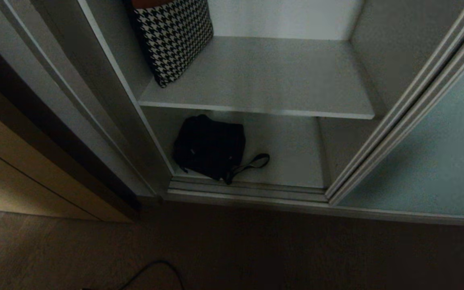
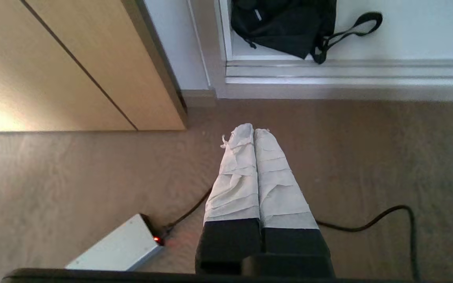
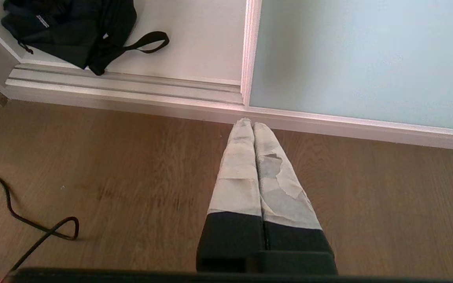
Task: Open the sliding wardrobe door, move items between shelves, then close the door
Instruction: Open the door
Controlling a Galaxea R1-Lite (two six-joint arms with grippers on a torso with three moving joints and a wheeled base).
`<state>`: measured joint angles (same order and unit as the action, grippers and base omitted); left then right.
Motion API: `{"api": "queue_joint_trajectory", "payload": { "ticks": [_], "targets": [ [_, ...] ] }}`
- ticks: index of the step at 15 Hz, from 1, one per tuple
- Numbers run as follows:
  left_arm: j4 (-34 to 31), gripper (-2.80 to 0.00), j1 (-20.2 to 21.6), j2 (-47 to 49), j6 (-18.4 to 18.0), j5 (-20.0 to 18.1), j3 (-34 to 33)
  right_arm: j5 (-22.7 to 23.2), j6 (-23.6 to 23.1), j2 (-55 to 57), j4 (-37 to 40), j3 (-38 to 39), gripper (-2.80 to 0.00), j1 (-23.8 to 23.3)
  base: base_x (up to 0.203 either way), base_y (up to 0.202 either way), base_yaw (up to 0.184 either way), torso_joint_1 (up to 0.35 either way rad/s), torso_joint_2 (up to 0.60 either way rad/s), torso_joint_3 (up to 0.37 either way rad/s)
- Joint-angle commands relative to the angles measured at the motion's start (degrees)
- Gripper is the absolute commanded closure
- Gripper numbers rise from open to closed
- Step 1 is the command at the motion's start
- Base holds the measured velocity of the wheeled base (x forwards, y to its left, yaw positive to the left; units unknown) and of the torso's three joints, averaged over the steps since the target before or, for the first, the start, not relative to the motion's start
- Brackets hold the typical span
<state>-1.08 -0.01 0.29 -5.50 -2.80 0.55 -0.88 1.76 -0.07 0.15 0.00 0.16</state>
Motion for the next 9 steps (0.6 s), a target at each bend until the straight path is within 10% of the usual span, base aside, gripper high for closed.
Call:
{"api": "queue_joint_trajectory", "payload": {
  "ticks": [1, 9],
  "targets": [
    [-0.5, 0.0, 0.01, -0.2, 0.92, 0.23, 0.06, 0.0, 0.0, -0.1, -0.06, 0.0, 0.0, 0.02, 0.0, 0.0, 0.0, 0.0, 0.0, 0.0],
    [-0.42, 0.0, 0.01, -0.29, 3.39, 2.09, 0.06, 0.0, 0.0, -0.1, 0.02, 0.09, 0.0, 0.02, 0.0, 0.0, 0.0, 0.0, 0.0, 0.0]
  ]
}}
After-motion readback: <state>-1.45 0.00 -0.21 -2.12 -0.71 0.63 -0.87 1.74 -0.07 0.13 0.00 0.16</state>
